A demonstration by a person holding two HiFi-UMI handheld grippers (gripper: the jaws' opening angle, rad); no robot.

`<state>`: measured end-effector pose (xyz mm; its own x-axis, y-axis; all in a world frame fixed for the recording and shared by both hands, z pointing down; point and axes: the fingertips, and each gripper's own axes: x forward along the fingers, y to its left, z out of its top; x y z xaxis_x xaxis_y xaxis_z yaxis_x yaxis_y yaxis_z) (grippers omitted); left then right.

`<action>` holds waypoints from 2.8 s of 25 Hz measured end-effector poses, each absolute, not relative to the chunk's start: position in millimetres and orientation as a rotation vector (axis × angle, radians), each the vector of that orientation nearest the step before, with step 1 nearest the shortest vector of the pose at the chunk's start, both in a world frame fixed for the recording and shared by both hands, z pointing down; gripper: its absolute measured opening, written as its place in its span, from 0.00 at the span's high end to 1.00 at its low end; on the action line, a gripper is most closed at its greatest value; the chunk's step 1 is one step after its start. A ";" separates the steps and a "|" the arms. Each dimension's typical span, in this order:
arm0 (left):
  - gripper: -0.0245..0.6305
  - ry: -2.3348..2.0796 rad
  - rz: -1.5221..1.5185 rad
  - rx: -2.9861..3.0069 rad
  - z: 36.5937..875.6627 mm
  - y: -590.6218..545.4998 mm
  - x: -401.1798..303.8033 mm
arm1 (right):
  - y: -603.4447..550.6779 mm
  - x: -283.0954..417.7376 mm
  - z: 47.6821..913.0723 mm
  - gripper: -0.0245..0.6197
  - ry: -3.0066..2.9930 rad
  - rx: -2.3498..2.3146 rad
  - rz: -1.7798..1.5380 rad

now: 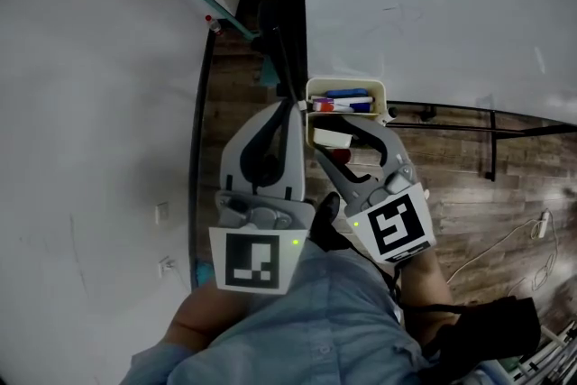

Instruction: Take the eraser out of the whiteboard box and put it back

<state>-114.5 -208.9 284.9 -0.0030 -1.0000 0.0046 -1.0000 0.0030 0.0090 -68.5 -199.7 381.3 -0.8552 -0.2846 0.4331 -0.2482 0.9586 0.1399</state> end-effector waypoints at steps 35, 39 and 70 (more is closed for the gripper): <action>0.96 -2.404 -0.094 2.290 216.9 -150.9 -65.8 | -166.7 7.5 237.8 0.75 -2.944 0.619 -0.281; 0.96 -2.419 -0.094 2.292 211.9 -148.1 -61.8 | -165.4 13.2 227.9 0.75 -2.963 0.624 -0.311; 0.96 -2.422 -0.118 2.286 209.1 -152.4 -66.7 | -172.7 6.1 230.9 0.75 -2.955 0.587 -0.298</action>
<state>-66.7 -152.4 209.1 -0.0491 -0.9813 -0.1861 -0.9948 0.0648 -0.0792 6.1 -172.7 230.9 -0.9185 -0.3885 0.0732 -0.3661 0.9057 0.2137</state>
